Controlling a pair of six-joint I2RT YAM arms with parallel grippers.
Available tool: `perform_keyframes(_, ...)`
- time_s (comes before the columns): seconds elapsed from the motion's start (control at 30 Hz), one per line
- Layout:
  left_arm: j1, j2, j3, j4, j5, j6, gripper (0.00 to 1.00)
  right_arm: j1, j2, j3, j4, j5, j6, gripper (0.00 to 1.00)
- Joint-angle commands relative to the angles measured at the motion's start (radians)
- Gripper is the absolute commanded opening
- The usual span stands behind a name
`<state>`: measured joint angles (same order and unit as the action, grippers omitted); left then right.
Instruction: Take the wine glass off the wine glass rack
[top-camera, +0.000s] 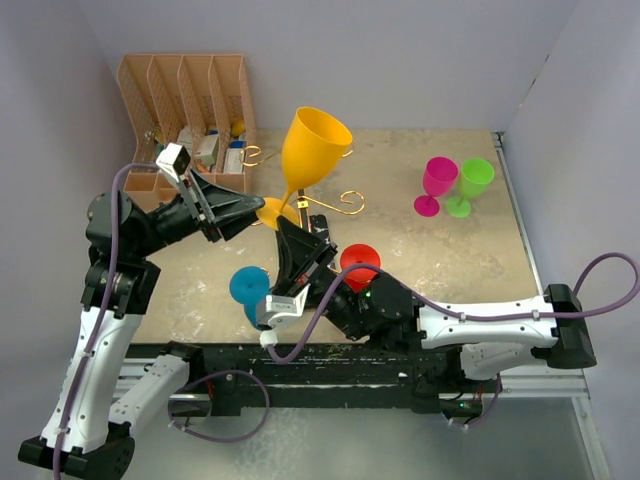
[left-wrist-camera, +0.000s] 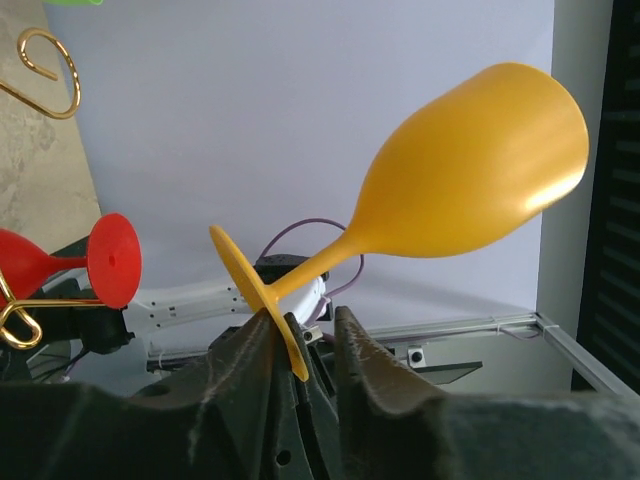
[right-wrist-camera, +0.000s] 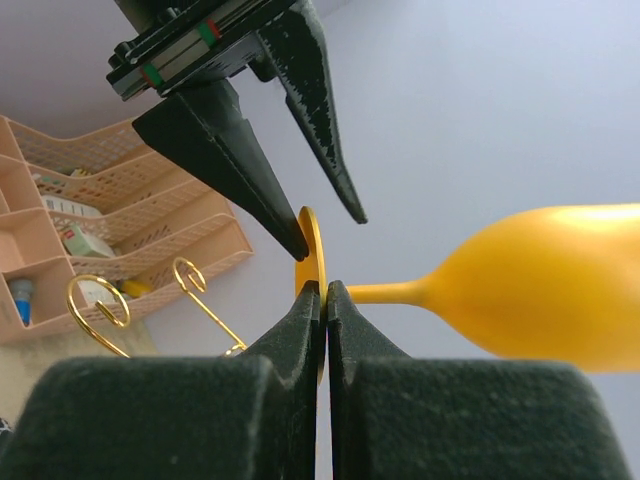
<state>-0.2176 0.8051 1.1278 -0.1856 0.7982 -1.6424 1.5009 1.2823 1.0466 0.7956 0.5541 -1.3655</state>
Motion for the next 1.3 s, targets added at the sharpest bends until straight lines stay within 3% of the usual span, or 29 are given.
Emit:
perform_keyframes(0.0,-0.001,0.007,-0.016,0.09,0.009,-0.078,0.29,0.02,-0.021,-0.025,0.124,-0.038,-0.09,0.0)
perform_keyframes(0.17,-0.002,0.016,-0.033,0.132,0.014,-0.061,0.09,0.03,-0.036,-0.067,0.122,-0.054,-0.12,0.0)
perform_keyframes(0.4,-0.002,0.012,-0.056,0.167,0.018,-0.03,0.0,0.032,-0.066,-0.076,0.103,-0.044,-0.117,0.02)
perform_keyframes(0.63,-0.001,-0.023,-0.103,0.277,-0.059,-0.007,0.0,0.042,-0.118,-0.103,0.135,0.113,-0.034,0.42)
perform_keyframes(0.7,-0.002,-0.028,-0.135,0.358,-0.08,-0.031,0.0,0.046,-0.154,-0.11,0.089,0.159,0.018,0.48)
perform_keyframes(0.93,-0.002,-0.034,-0.174,0.44,-0.145,0.009,0.0,0.048,-0.284,-0.093,-0.192,0.338,0.273,0.53)
perform_keyframes(1.1,-0.002,-0.043,-0.202,0.452,-0.162,0.063,0.0,0.007,-0.305,0.047,-0.411,0.448,0.482,0.53)
perform_keyframes(1.2,-0.002,-0.06,-0.218,0.424,-0.177,0.093,0.0,-0.151,-0.251,0.2,-0.688,0.418,0.708,0.5)
perform_keyframes(1.27,-0.002,-0.075,-0.228,0.399,-0.19,0.11,0.0,-0.368,-0.191,0.379,-0.929,0.32,0.949,0.45)
